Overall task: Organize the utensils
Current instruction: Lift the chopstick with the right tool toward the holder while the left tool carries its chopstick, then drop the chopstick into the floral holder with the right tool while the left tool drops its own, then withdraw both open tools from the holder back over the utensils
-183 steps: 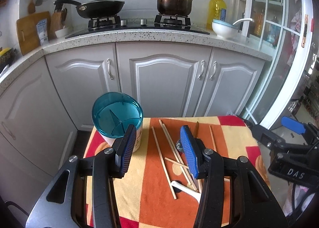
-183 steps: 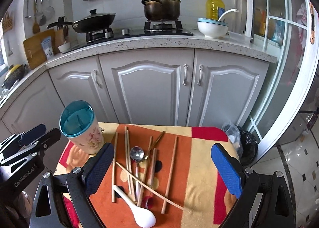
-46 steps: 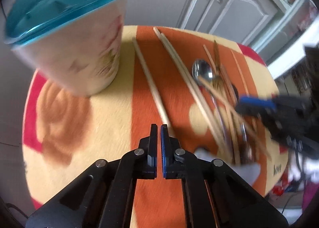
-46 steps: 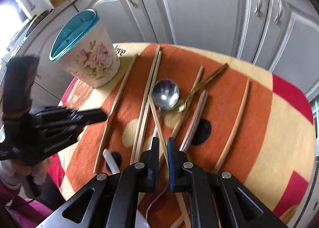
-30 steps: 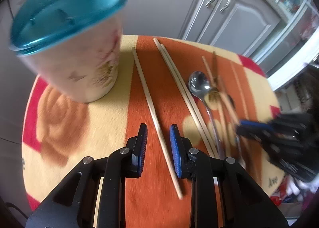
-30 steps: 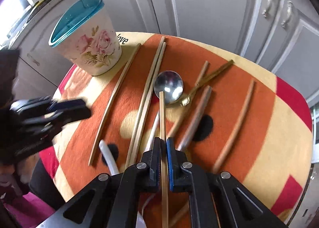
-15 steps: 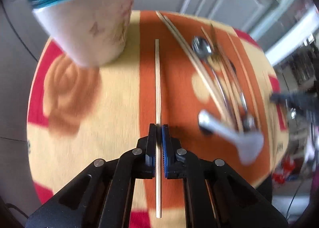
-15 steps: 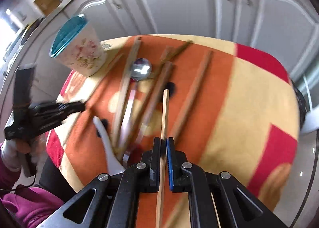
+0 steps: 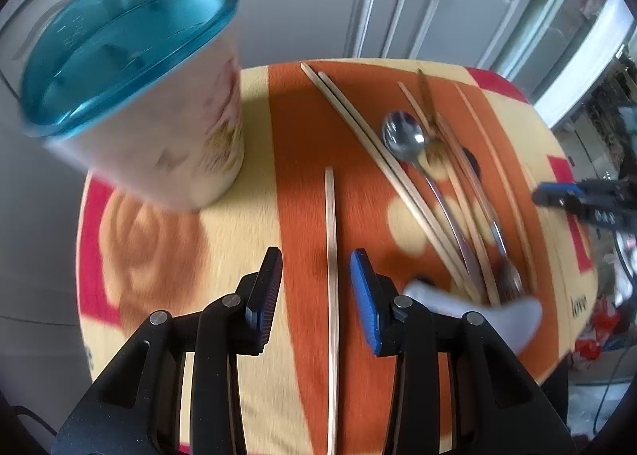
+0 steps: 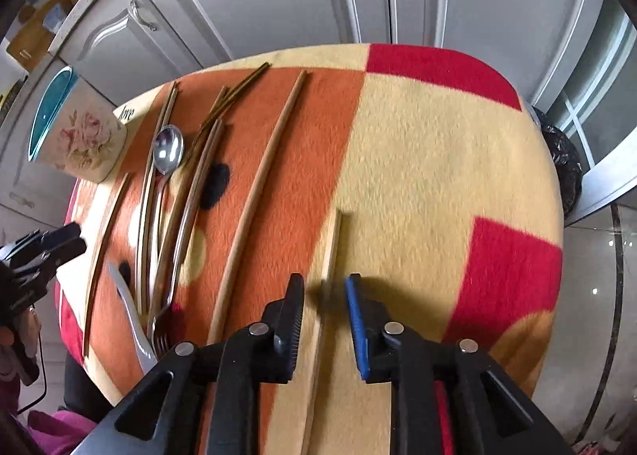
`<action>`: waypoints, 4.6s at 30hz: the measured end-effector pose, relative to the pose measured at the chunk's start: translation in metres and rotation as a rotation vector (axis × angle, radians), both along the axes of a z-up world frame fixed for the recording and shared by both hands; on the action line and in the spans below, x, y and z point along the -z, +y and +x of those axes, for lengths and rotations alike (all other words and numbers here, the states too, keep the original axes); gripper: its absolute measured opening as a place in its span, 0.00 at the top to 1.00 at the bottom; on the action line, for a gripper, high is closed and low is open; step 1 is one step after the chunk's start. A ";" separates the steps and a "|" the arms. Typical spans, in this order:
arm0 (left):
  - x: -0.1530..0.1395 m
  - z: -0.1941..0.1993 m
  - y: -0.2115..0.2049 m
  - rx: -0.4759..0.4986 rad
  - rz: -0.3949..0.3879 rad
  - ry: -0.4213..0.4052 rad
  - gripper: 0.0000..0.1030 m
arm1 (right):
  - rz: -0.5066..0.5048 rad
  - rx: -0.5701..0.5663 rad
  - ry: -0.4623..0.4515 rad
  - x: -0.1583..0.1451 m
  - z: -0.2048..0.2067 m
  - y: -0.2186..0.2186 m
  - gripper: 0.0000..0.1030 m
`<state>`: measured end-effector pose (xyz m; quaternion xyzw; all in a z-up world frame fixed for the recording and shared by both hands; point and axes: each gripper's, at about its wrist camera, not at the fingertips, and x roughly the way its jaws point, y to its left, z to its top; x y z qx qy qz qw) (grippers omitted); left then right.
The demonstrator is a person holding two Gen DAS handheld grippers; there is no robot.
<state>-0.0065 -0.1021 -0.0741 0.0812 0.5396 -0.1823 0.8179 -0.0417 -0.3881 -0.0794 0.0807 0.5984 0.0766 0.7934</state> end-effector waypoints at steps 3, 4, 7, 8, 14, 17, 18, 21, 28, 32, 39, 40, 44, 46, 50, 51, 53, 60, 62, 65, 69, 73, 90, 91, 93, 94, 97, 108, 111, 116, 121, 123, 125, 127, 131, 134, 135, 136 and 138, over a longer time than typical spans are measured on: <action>0.010 0.012 -0.014 0.018 0.041 0.006 0.66 | -0.017 -0.028 -0.009 0.002 0.010 0.005 0.80; 0.015 0.015 -0.020 0.029 0.063 0.016 0.67 | -0.022 -0.040 -0.016 0.002 0.011 0.008 0.80; 0.019 0.019 -0.028 0.053 0.080 0.010 0.90 | -0.024 -0.063 -0.026 0.003 0.015 0.010 0.92; 0.018 0.020 -0.027 0.053 0.069 0.022 0.95 | -0.021 -0.066 -0.022 0.003 0.017 0.009 0.93; -0.019 0.014 0.008 -0.010 -0.080 0.033 0.96 | 0.002 -0.090 -0.066 -0.022 0.009 0.009 0.94; -0.044 0.004 0.027 -0.022 -0.135 0.004 0.96 | 0.018 -0.092 -0.114 -0.045 -0.001 0.009 0.94; -0.052 0.000 0.033 -0.025 -0.147 -0.008 0.96 | 0.034 -0.098 -0.138 -0.056 -0.006 0.011 0.94; -0.076 -0.016 0.045 -0.029 -0.182 -0.045 0.96 | 0.056 -0.113 -0.203 -0.085 -0.017 0.018 0.95; -0.137 -0.049 0.065 -0.028 -0.261 -0.152 0.96 | 0.071 -0.132 -0.340 -0.145 -0.047 0.030 0.95; -0.157 -0.057 0.077 -0.039 -0.280 -0.194 0.96 | 0.052 -0.159 -0.395 -0.166 -0.053 0.038 0.96; -0.161 -0.063 0.086 -0.057 -0.308 -0.195 0.96 | -0.073 -0.185 -0.213 -0.086 -0.032 0.051 0.94; -0.162 -0.064 0.087 -0.057 -0.307 -0.193 0.96 | -0.076 -0.175 -0.183 -0.072 -0.028 0.050 0.94; -0.163 -0.063 0.090 -0.067 -0.305 -0.191 0.96 | -0.059 -0.136 -0.091 -0.022 -0.009 0.045 0.94; -0.163 -0.062 0.091 -0.075 -0.299 -0.194 0.96 | -0.036 -0.125 -0.073 -0.009 -0.001 0.043 0.94; -0.160 -0.060 0.090 -0.078 -0.301 -0.183 0.96 | -0.008 -0.124 -0.047 0.002 0.005 0.041 0.93; -0.160 -0.060 0.089 -0.076 -0.299 -0.182 0.96 | -0.014 -0.126 -0.046 0.002 0.007 0.041 0.93; -0.158 -0.059 0.088 -0.077 -0.297 -0.179 0.96 | -0.040 -0.118 -0.019 0.011 0.012 0.041 0.93; -0.168 -0.058 0.096 -0.090 -0.323 -0.184 0.96 | 0.022 -0.099 -0.046 0.002 0.011 0.038 0.95; -0.179 -0.058 0.101 -0.094 -0.333 -0.206 0.96 | 0.047 -0.111 -0.095 -0.020 0.002 0.034 0.95; -0.195 -0.057 0.110 -0.108 -0.358 -0.235 0.96 | 0.089 -0.135 -0.171 -0.059 -0.011 0.030 0.95; -0.219 -0.054 0.126 -0.141 -0.384 -0.286 0.96 | 0.105 -0.171 -0.255 -0.104 -0.022 0.035 0.95; -0.246 -0.048 0.140 -0.179 -0.368 -0.365 0.96 | 0.143 -0.226 -0.362 -0.157 -0.024 0.054 0.95; -0.251 0.033 0.160 -0.299 -0.272 -0.463 0.96 | 0.198 -0.445 -0.633 -0.301 0.074 0.184 0.95; -0.246 0.037 0.159 -0.300 -0.267 -0.453 0.96 | 0.193 -0.452 -0.626 -0.298 0.081 0.191 0.95; -0.236 0.044 0.156 -0.301 -0.254 -0.438 0.96 | 0.194 -0.466 -0.598 -0.288 0.095 0.204 0.95; -0.230 0.046 0.155 -0.303 -0.252 -0.426 0.96 | 0.196 -0.473 -0.580 -0.280 0.103 0.209 0.95; -0.211 0.055 0.153 -0.309 -0.256 -0.382 0.96 | 0.193 -0.489 -0.514 -0.250 0.124 0.225 0.95; -0.170 0.070 0.153 -0.360 -0.250 -0.304 0.96 | 0.214 -0.497 -0.313 -0.160 0.175 0.260 0.95; -0.169 0.068 0.152 -0.356 -0.243 -0.309 0.94 | 0.202 -0.489 -0.336 -0.159 0.173 0.258 0.83; -0.171 0.064 0.157 -0.371 -0.257 -0.310 0.68 | 0.219 -0.463 -0.325 -0.160 0.162 0.245 0.50; -0.180 0.048 0.161 -0.380 -0.253 -0.326 0.66 | 0.218 -0.433 -0.343 -0.167 0.137 0.224 0.50; -0.186 0.038 0.161 -0.379 -0.255 -0.335 0.65 | 0.222 -0.419 -0.348 -0.172 0.124 0.216 0.50; -0.193 0.030 0.160 -0.377 -0.256 -0.354 0.64 | 0.216 -0.405 -0.361 -0.176 0.109 0.205 0.50; -0.202 0.019 0.157 -0.371 -0.260 -0.376 0.64 | 0.199 -0.387 -0.377 -0.180 0.095 0.198 0.50; -0.217 -0.002 0.146 -0.344 -0.264 -0.420 0.63 | 0.158 -0.346 -0.412 -0.190 0.069 0.182 0.49; -0.228 -0.020 0.134 -0.311 -0.263 -0.449 0.62 | 0.127 -0.317 -0.448 -0.199 0.047 0.167 0.49; -0.230 -0.025 0.130 -0.298 -0.264 -0.455 0.62 | 0.123 -0.309 -0.457 -0.201 0.040 0.163 0.49; -0.233 -0.030 0.125 -0.285 -0.268 -0.458 0.62 | 0.115 -0.298 -0.466 -0.204 0.034 0.158 0.48; -0.236 -0.040 0.116 -0.267 -0.275 -0.463 0.62 | 0.086 -0.266 -0.483 -0.208 0.020 0.147 0.42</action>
